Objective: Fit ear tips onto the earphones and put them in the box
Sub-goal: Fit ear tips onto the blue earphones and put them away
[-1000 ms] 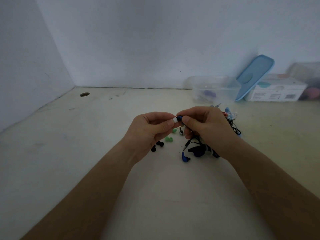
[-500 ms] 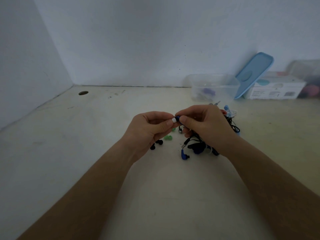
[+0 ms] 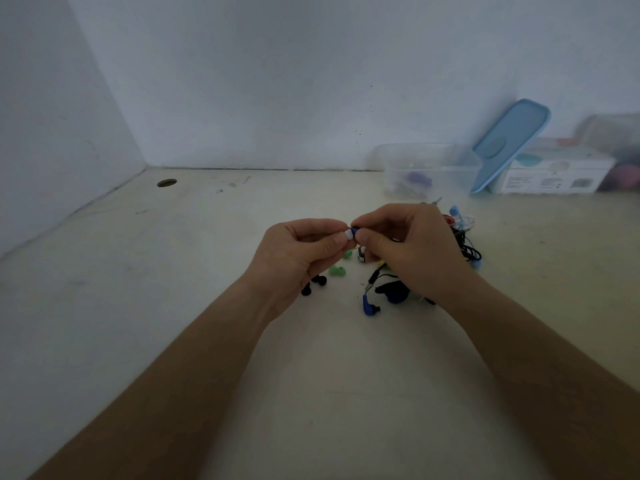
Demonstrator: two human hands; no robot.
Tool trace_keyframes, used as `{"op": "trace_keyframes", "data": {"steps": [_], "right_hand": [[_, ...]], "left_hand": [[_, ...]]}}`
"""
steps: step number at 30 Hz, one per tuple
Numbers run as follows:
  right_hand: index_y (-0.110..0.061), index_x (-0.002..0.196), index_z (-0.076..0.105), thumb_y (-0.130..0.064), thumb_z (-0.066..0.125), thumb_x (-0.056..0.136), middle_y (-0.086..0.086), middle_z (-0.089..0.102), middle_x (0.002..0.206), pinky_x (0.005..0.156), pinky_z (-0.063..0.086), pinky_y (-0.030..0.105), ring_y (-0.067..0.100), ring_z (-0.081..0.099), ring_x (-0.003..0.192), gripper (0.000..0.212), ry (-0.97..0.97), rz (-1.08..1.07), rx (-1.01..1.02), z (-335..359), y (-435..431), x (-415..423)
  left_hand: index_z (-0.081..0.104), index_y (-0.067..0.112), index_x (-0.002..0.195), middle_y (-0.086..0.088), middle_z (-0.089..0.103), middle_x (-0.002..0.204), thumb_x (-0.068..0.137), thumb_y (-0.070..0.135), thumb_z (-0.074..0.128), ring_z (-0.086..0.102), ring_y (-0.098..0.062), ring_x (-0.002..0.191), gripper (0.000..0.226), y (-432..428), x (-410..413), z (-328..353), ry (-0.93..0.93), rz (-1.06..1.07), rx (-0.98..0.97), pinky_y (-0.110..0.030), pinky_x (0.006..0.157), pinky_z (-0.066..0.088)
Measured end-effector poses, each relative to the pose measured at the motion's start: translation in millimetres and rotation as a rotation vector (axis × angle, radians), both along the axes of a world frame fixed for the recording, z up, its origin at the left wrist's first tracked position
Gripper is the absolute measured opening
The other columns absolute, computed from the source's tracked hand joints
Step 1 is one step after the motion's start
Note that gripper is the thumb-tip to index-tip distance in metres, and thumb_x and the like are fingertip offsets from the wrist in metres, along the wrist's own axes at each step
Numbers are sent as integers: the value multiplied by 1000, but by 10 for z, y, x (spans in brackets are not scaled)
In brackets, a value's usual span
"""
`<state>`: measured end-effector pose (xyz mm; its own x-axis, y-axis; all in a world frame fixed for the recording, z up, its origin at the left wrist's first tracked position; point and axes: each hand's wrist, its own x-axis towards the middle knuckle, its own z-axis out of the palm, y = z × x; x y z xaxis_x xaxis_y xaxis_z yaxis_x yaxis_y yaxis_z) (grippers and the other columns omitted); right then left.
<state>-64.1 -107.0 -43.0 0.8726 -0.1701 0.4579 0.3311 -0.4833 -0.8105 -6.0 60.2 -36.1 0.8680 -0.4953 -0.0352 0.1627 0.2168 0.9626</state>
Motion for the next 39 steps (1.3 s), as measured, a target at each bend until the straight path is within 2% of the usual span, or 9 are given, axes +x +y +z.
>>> {"op": "trace_keyframes", "data": {"steps": [6, 12, 19, 22, 24, 28, 34, 39], "right_hand": [[-11, 96, 74, -4, 71, 88, -1, 75, 73, 65, 58, 20, 13, 72, 64, 11, -12, -6, 36, 1, 16, -3], [-13, 94, 74, -3, 71, 88, -7, 74, 73, 63, 56, 16, 9, 71, 63, 12, -23, -34, 24, -20, 26, 12], [-9, 99, 74, -1, 67, 91, 5, 76, 76, 68, 61, 27, 20, 73, 67, 14, 17, 55, 161, 27, -29, 6], [-11, 98, 74, 0, 65, 92, 11, 76, 79, 72, 62, 35, 26, 73, 69, 16, 45, 83, 234, 30, -39, 1], [-11, 98, 74, 0, 65, 92, 11, 76, 80, 73, 63, 36, 24, 73, 69, 16, 55, 90, 252, 31, -39, 0], [-11, 98, 75, -1, 68, 90, 5, 76, 78, 69, 60, 30, 21, 73, 68, 14, 43, 84, 201, 38, -52, 1], [-16, 95, 74, -3, 70, 89, 4, 76, 76, 70, 62, 33, 17, 73, 67, 16, -4, 34, 35, 31, -56, 9], [-20, 92, 74, -3, 70, 89, 0, 75, 74, 70, 62, 32, 12, 72, 66, 18, -6, 20, -43, 34, -62, 8]], "left_hand": [[72, 5, 95, -11, 77, 89, 84, -3, 67, 75, -19, 84, 14, -19, -10, -5, -68, 35, 21, -19, 70, 57], [73, 10, 91, -9, 77, 86, 84, 0, 70, 75, -20, 85, 13, -38, -36, -20, -196, 87, 83, -20, 72, 57], [72, 6, 94, -9, 77, 89, 85, -3, 64, 75, -18, 86, 14, -14, -10, 17, -30, -26, -51, -17, 71, 57], [71, 6, 92, -9, 77, 88, 86, -5, 62, 75, -16, 85, 16, -12, -7, 32, -10, -45, -80, -17, 70, 57], [72, 5, 91, -9, 77, 89, 84, -4, 63, 75, -17, 86, 15, -10, -8, 34, -12, -49, -83, -17, 70, 57], [73, 6, 91, -11, 77, 89, 81, -1, 66, 74, -19, 87, 14, -19, -1, 12, -23, -39, -71, -18, 72, 58], [72, 3, 94, -11, 76, 89, 83, -3, 65, 74, -17, 84, 15, -22, 11, -8, 33, -42, -73, -18, 74, 59], [72, 1, 99, -11, 76, 95, 71, 4, 70, 74, -16, 87, 28, -19, 15, -7, 114, -77, -92, -19, 76, 59]]}}
